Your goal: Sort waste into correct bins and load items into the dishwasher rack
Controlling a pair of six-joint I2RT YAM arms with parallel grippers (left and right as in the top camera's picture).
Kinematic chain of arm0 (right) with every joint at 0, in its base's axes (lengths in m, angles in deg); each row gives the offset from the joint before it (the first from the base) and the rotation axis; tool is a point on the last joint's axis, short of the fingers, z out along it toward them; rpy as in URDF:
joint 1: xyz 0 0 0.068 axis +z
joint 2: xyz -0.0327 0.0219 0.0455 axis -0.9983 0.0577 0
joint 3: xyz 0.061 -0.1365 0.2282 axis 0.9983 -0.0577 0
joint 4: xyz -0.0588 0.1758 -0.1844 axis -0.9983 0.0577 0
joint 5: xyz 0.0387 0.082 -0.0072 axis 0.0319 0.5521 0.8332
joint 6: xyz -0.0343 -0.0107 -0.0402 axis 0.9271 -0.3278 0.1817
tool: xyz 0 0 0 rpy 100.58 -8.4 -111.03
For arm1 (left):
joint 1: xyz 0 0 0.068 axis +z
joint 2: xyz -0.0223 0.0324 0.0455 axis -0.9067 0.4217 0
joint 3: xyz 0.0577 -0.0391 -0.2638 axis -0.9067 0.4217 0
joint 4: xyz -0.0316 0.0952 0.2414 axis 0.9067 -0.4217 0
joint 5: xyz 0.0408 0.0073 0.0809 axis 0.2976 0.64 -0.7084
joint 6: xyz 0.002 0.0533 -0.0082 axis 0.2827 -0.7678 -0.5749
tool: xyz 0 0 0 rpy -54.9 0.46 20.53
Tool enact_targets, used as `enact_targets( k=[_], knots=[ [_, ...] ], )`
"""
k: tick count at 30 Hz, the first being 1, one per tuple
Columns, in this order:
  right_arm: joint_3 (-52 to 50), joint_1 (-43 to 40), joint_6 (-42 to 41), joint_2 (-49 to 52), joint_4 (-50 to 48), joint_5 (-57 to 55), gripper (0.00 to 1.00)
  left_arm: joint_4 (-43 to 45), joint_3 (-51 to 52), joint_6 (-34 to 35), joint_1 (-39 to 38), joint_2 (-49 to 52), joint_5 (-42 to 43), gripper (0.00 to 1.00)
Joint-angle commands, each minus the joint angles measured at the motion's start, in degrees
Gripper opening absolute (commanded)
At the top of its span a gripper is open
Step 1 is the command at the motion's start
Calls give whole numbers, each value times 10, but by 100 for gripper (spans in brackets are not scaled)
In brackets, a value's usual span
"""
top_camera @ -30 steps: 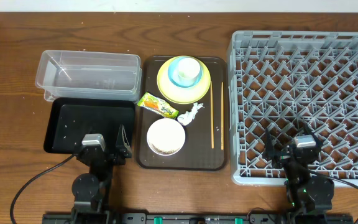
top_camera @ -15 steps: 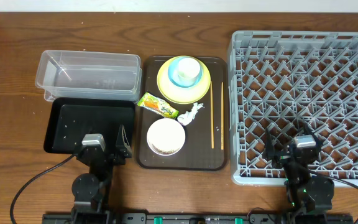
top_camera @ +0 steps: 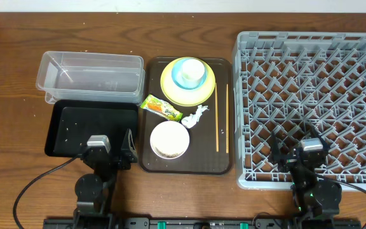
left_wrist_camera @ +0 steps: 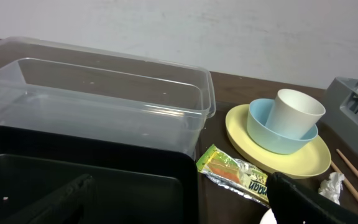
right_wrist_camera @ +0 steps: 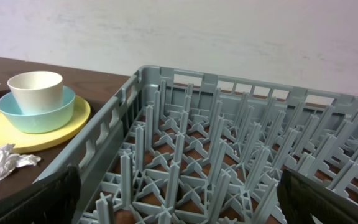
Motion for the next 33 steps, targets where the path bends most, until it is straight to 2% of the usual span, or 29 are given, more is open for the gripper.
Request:
enact_targets(
  k=[1, 7, 15, 17, 23, 29, 33],
  knots=[
    [-1, 4, 5, 0, 2, 2, 99, -17, 9, 9, 2, 0, 12, 89],
    [-1, 4, 5, 0, 2, 2, 99, -12, 8, 13, 2, 0, 13, 90],
    [-1, 4, 5, 0, 2, 2, 99, 96, -25, 16, 2, 0, 53, 90],
    [-1, 4, 5, 0, 2, 2, 99, 126, -28, 50, 2, 0, 54, 89],
    [-1, 4, 5, 0, 2, 2, 99, 160, -58, 245, 2, 0, 73, 89],
    [-1, 4, 5, 0, 2, 2, 99, 147, -118, 262, 2, 1, 128, 90],
    [-1, 4, 5, 0, 2, 2, 99, 61, -194, 261, 2, 24, 138, 90]
  ],
)
